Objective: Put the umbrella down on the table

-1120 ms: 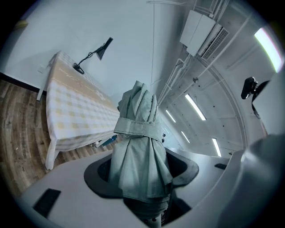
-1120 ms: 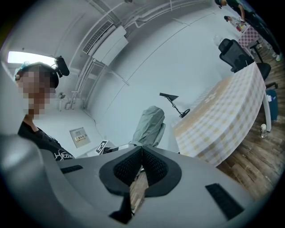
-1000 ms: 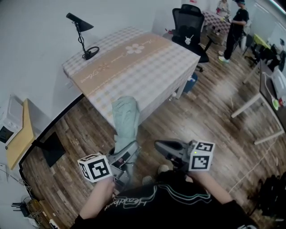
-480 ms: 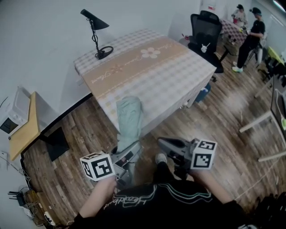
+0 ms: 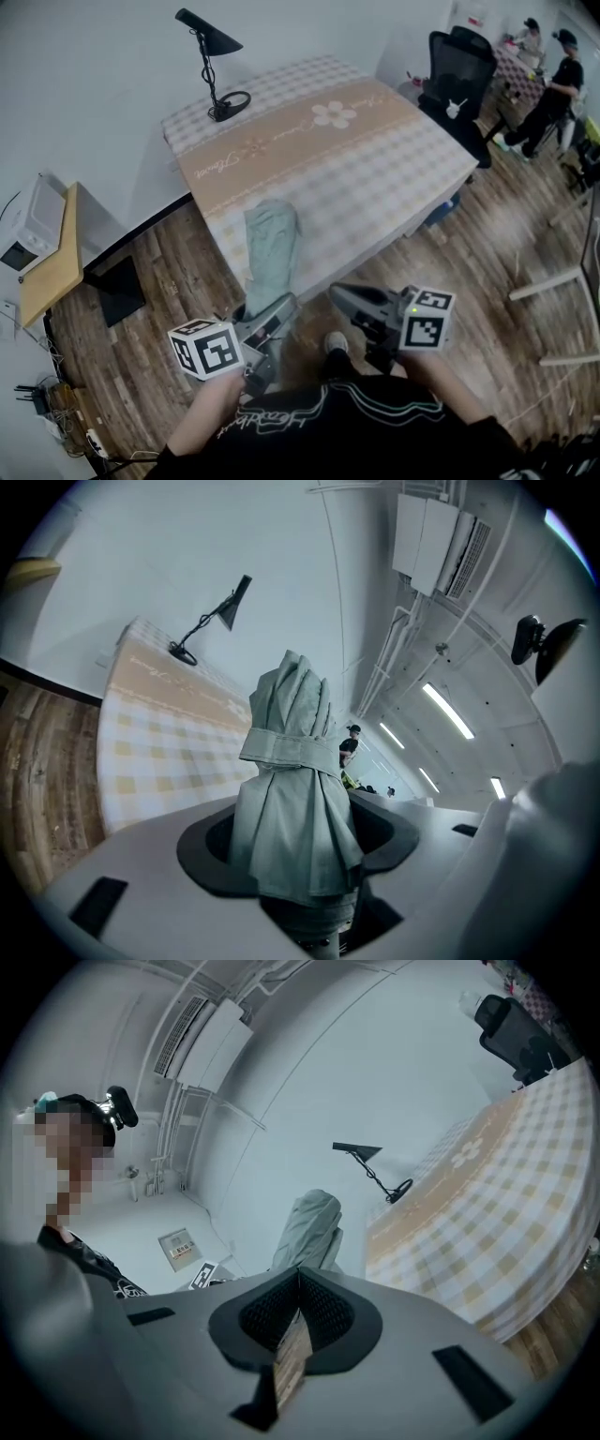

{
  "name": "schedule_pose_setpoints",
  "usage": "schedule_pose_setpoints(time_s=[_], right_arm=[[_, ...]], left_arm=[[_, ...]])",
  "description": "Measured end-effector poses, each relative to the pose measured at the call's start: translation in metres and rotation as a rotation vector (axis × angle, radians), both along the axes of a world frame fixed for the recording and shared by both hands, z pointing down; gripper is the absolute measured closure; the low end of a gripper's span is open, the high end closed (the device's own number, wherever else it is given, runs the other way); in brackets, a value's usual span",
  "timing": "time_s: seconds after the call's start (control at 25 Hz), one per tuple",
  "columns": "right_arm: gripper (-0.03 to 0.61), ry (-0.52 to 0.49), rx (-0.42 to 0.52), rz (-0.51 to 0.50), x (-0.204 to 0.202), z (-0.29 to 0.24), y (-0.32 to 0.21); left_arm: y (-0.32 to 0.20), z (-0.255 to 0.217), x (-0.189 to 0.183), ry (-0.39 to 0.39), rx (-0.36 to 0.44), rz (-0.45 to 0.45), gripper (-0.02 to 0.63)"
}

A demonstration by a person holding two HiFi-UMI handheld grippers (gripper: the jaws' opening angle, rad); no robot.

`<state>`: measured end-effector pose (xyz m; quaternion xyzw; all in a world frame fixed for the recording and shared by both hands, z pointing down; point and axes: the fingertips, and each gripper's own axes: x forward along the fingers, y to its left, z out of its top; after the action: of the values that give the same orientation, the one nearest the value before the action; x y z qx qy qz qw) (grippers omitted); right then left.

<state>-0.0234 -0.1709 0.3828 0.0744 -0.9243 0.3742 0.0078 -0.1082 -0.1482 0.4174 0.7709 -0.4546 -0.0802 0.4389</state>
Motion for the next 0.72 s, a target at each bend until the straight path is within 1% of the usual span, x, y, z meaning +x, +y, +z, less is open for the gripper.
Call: schedule_pose_setpoints(time_s=[0.28,0.44,0.72], right_arm=[[0.566,0.007,-0.03,-0.026,0.0,0.01,-0.057],[0.566,0.004,-0.036,-0.038,0.005,0.014,-0.081],[0.566,-0.007,-0.057,-0.049,0.015,0.019,-0.125]], left_arm=[[-0.055,0.014,-0.007,-0.038,-0.031,-0.049,0.364],[-0.081,0.022,-0.005,-0.017,-0.055,-0.065,0.364],[-0.125,0.037,-0.004,-0.012,-0.099,-0.091,0.364]])
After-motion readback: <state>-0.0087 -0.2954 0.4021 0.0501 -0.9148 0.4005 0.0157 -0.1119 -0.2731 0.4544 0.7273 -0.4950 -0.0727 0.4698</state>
